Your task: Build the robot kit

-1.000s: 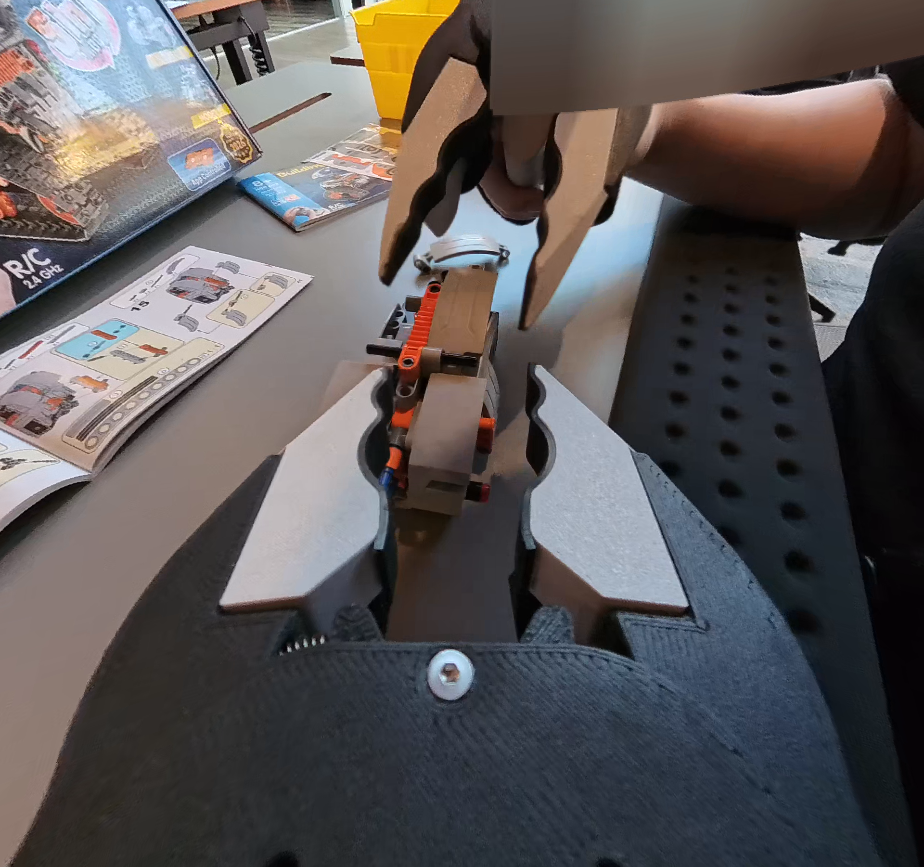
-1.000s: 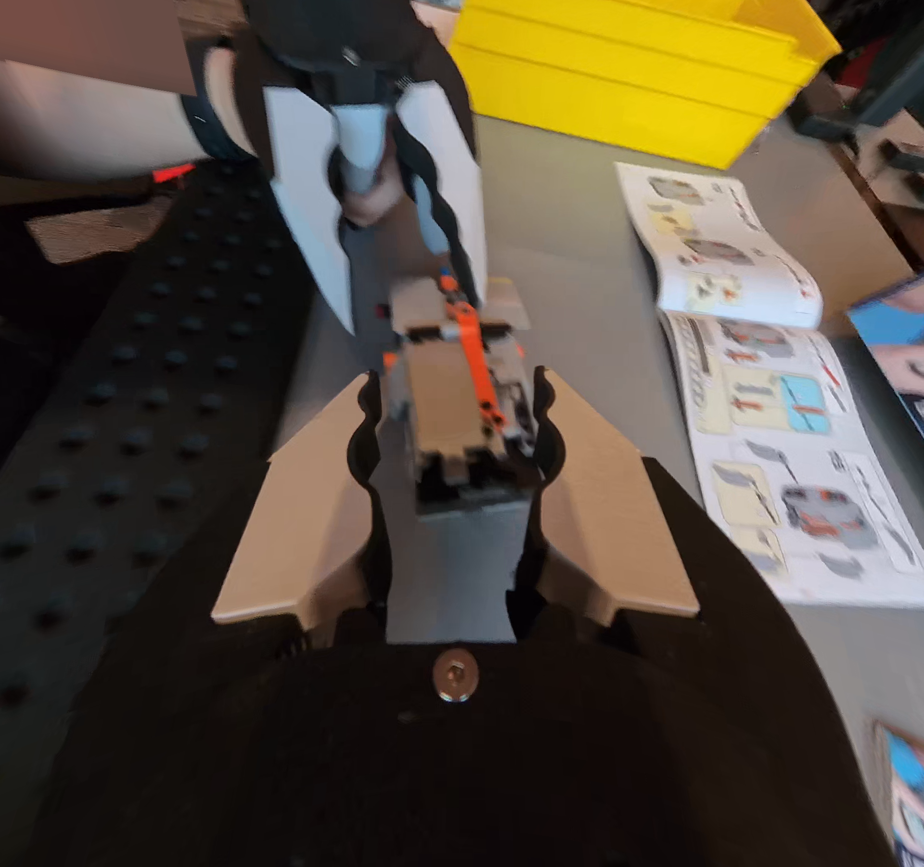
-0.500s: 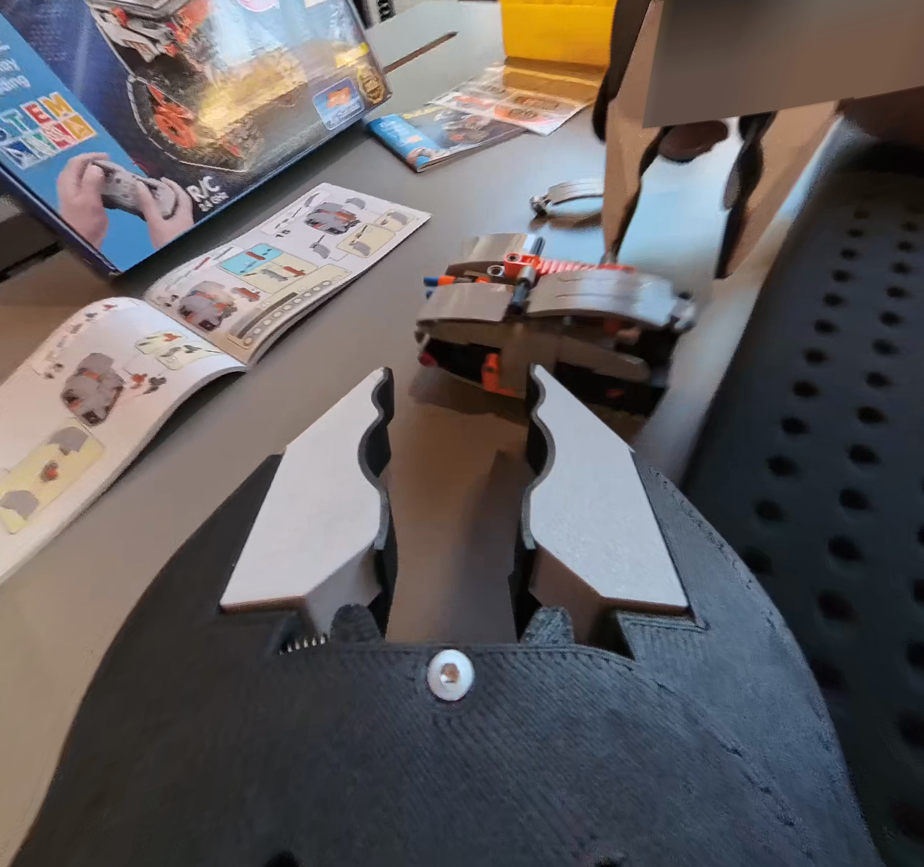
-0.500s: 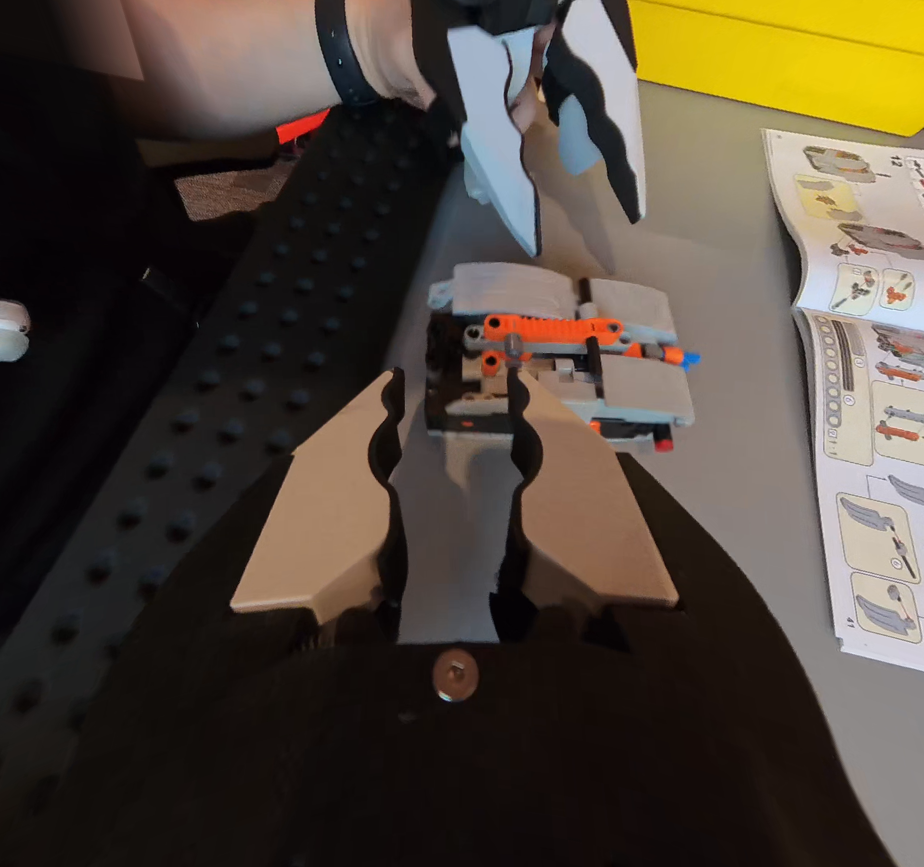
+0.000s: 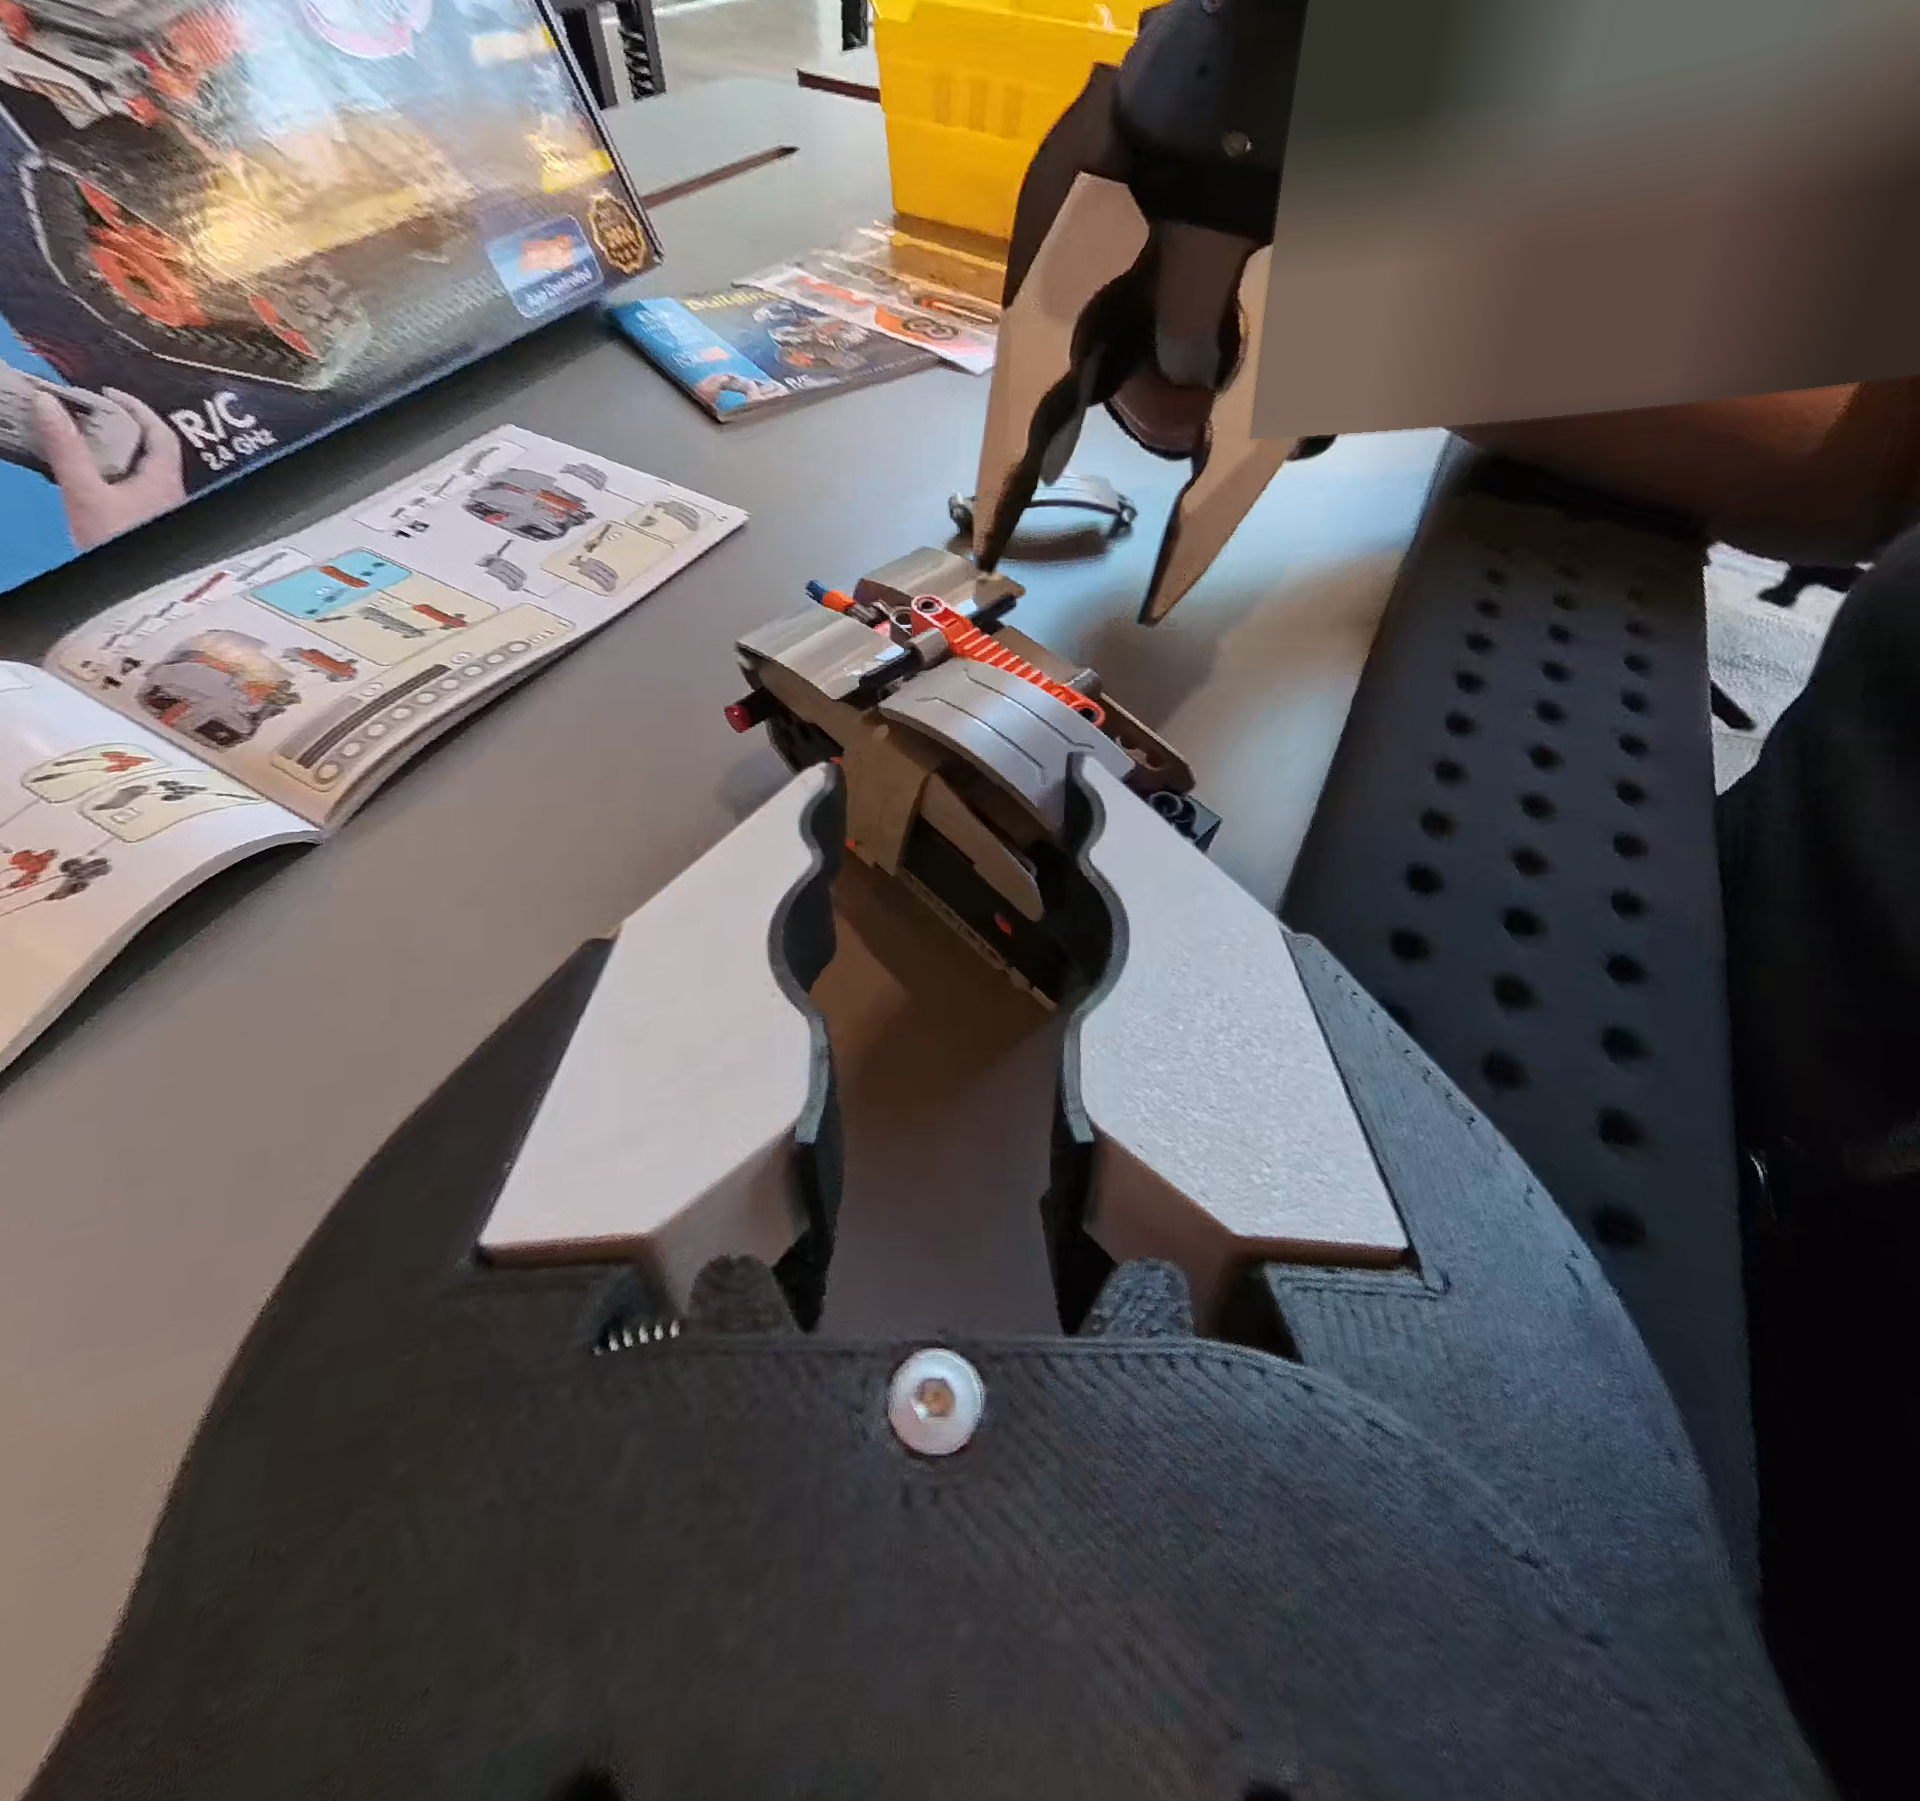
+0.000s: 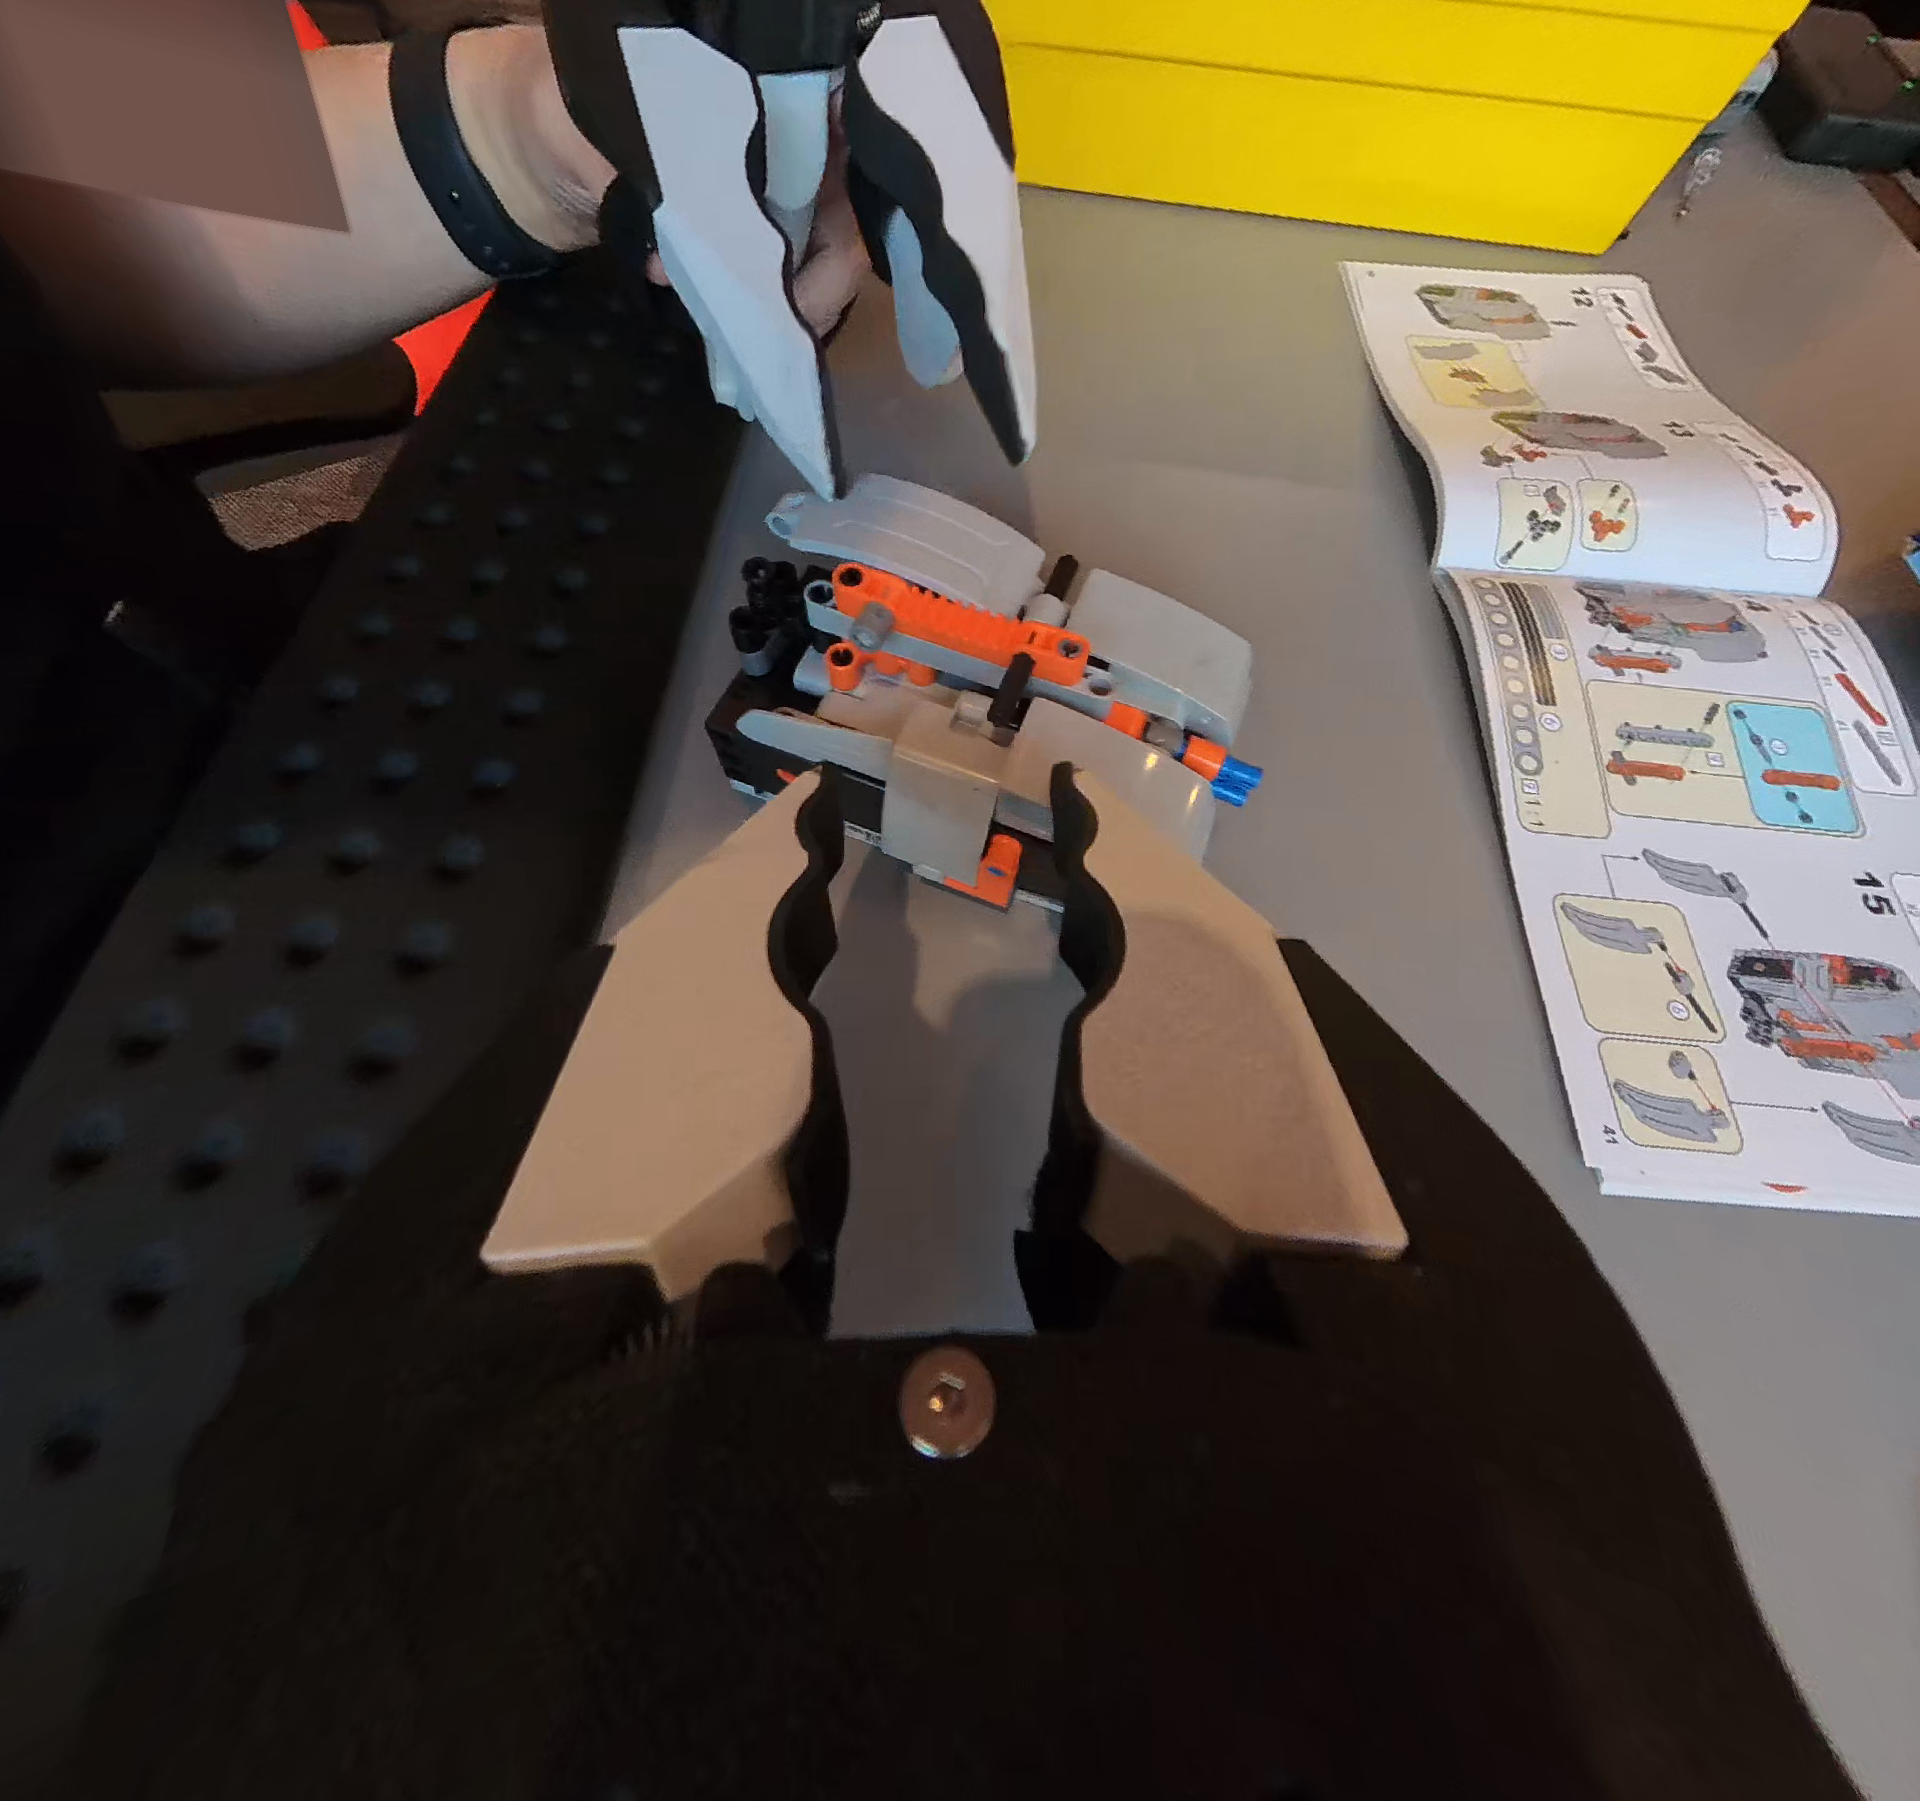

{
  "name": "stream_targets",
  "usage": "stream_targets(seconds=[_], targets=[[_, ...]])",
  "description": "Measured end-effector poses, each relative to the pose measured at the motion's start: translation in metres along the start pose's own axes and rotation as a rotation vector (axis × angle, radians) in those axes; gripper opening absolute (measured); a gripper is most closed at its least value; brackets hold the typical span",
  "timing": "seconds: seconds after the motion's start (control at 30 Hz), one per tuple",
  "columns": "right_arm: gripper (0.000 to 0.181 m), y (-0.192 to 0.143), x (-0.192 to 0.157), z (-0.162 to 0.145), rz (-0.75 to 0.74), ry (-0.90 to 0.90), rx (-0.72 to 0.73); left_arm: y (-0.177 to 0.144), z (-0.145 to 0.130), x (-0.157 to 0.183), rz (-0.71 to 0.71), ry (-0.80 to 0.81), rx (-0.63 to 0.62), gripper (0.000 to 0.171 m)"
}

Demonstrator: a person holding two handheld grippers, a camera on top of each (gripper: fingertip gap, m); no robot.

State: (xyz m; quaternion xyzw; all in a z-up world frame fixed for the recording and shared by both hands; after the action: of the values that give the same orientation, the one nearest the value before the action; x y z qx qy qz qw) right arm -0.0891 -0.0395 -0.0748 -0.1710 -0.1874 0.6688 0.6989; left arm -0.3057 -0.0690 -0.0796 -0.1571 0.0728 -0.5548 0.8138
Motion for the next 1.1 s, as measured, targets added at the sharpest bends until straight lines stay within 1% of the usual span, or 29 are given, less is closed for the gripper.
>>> stream_targets(seconds=[0.07, 0.17, 0.23, 0.3, 0.43, 0.6, 0.73, 0.83, 0.93, 1.03, 1.1], targets=[[0.037, 0.002, 0.001, -0.001, -0.014, -0.007, 0.009, 0.001, 0.000, 0.001, -0.022, 0.005, 0.008, 0.037], [0.030, 0.004, 0.003, 0.000, -0.054, -0.015, 0.029, 0.001, -0.001, 0.003, -0.065, 0.009, 0.021, 0.032], [0.022, 0.005, 0.004, 0.000, -0.058, -0.021, 0.030, 0.001, -0.001, 0.004, -0.091, 0.012, 0.026, 0.027], [0.015, 0.004, 0.005, 0.001, -0.083, -0.033, 0.045, 0.003, -0.002, 0.007, -0.106, 0.029, 0.023, 0.025], [0.013, 0.003, 0.008, 0.001, -0.073, 0.002, 0.090, 0.005, -0.002, 0.013, -0.095, 0.093, 0.025, 0.025], [0.011, 0.006, 0.014, -0.003, -0.086, 0.022, 0.080, 0.006, -0.003, 0.017, -0.097, 0.140, 0.027, 0.029], [0.011, 0.003, 0.016, -0.004, -0.082, 0.035, 0.078, 0.004, -0.003, 0.018, -0.097, 0.155, 0.048, 0.028], [0.018, -0.015, 0.021, -0.002, -0.124, 0.014, 0.064, -0.002, 0.000, 0.014, -0.063, 0.129, 0.106, 0.034], [0.022, -0.044, 0.028, -0.011, -0.190, 0.044, -0.014, -0.011, 0.003, 0.007, -0.032, 0.074, 0.181, 0.034], [0.025, -0.072, 0.030, -0.030, -0.229, 0.146, -0.081, -0.014, 0.003, 0.002, -0.022, 0.034, 0.212, 0.033], [0.025, -0.085, 0.030, -0.046, -0.266, 0.244, -0.120, -0.014, 0.002, 0.001, -0.012, 0.027, 0.205, 0.032]])
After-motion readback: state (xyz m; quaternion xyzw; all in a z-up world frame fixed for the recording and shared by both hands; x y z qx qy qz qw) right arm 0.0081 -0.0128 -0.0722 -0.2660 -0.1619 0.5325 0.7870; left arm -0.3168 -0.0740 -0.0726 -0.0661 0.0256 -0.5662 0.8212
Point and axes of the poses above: each gripper's, where its closed fingertips meet, y out along the fingers, z out of its top, x = y × z across the jaws, the point moved 9 cm from there along -y, back along the fingers
